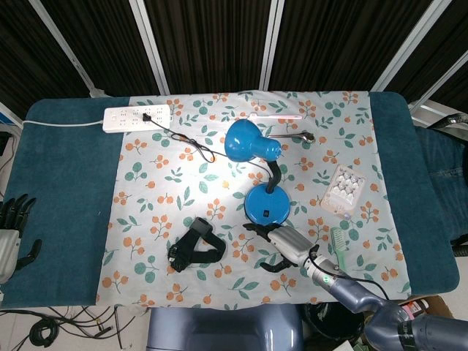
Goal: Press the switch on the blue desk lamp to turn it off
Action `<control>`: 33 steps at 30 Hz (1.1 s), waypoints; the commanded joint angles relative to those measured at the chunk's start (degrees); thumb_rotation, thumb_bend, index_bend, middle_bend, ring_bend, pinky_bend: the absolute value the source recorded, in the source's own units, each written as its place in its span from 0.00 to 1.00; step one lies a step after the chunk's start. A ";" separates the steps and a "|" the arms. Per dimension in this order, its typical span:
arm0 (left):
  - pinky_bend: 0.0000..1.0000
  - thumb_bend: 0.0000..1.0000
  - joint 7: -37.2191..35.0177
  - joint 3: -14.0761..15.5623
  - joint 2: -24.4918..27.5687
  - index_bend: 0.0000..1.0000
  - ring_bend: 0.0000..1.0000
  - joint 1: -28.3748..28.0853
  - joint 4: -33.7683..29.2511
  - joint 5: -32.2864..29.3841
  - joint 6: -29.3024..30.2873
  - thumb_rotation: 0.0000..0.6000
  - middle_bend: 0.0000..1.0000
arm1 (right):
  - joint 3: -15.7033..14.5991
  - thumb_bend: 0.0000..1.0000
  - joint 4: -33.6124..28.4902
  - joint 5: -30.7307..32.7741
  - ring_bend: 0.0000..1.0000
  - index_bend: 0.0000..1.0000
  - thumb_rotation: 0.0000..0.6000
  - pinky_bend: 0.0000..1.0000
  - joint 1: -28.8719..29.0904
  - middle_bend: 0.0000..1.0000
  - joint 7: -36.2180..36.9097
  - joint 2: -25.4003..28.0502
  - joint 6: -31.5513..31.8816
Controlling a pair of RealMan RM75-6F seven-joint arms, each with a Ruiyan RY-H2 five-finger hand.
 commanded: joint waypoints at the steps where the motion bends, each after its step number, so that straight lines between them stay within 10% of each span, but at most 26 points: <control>1: 0.04 0.38 0.19 0.03 -0.06 0.00 0.00 0.02 0.06 0.18 0.17 1.00 0.02 | -0.18 0.24 -0.04 0.15 0.22 0.00 1.00 0.16 0.05 0.12 -0.07 0.03 0.17; 33: 0.04 0.38 -0.88 0.16 0.49 0.00 0.00 0.41 -0.18 0.09 0.33 1.00 0.02 | -1.10 0.24 1.67 3.76 0.24 0.00 1.00 0.16 0.38 0.14 -2.75 -2.24 1.80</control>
